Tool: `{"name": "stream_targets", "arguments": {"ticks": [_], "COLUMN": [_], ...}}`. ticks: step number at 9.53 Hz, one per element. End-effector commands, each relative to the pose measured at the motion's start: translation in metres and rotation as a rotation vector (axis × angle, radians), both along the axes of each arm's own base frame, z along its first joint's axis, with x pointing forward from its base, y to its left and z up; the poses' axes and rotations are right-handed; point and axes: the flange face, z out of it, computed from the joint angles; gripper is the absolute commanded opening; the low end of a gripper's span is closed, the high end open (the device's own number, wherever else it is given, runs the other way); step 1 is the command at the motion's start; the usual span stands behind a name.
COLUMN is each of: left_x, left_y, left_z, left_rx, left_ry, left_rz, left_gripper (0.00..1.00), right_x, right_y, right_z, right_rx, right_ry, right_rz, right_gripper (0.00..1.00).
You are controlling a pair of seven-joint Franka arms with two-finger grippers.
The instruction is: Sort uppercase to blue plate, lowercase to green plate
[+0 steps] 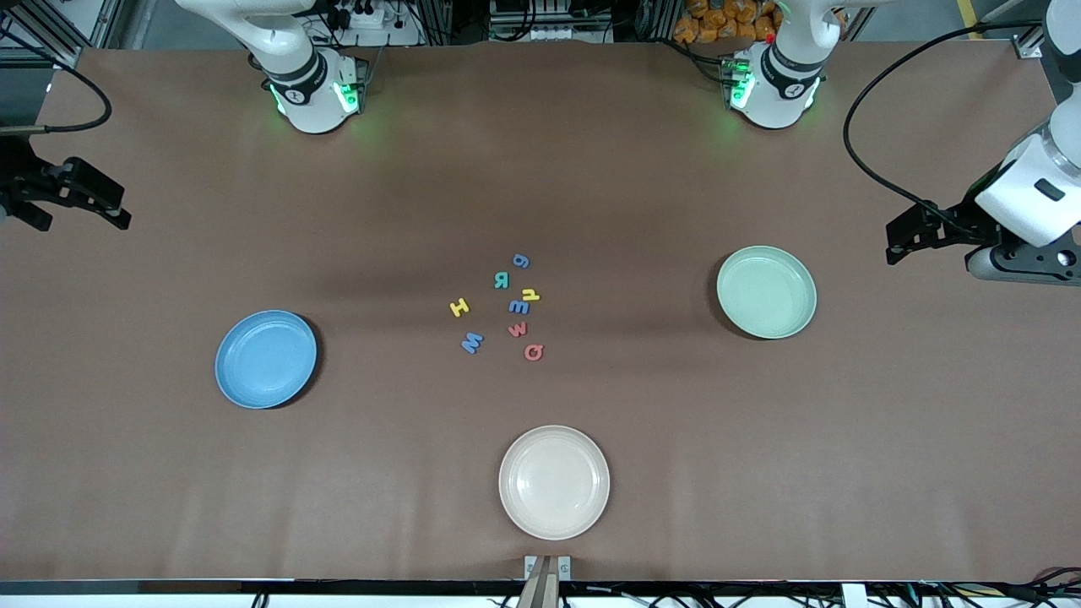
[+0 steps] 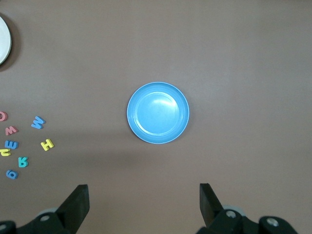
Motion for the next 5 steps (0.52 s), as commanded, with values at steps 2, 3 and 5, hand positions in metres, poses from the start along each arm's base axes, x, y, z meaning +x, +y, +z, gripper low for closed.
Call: {"name": "stream_targets", "arguments": {"ticks": [2, 3, 5], "left_x": [0.0016, 0.0014, 0.0013], "left_y": [-0.0020, -0.0002, -0.0017], "left_z": [0.0059, 0.0067, 0.0068], "left_rx": [0.025, 0.025, 0.029], "left_ry": [-0.004, -0.006, -0.006], "left_rz": [0.018, 0.015, 0.003], "left_gripper": [1.00, 1.00, 1.00], "right_x": [-0.0093, -0.0088, -0.0088], "right_y": [-0.0040, -0.0040, -0.0040], "right_z": [0.0037, 0.0029, 0.0021], "right_rx": [-0.007, -0.007, -0.007], "right_ry": [-0.004, -0.002, -0.001], "right_rz": [0.007, 0.007, 0.007], "right_gripper": [1.00, 1.00, 1.00]}}
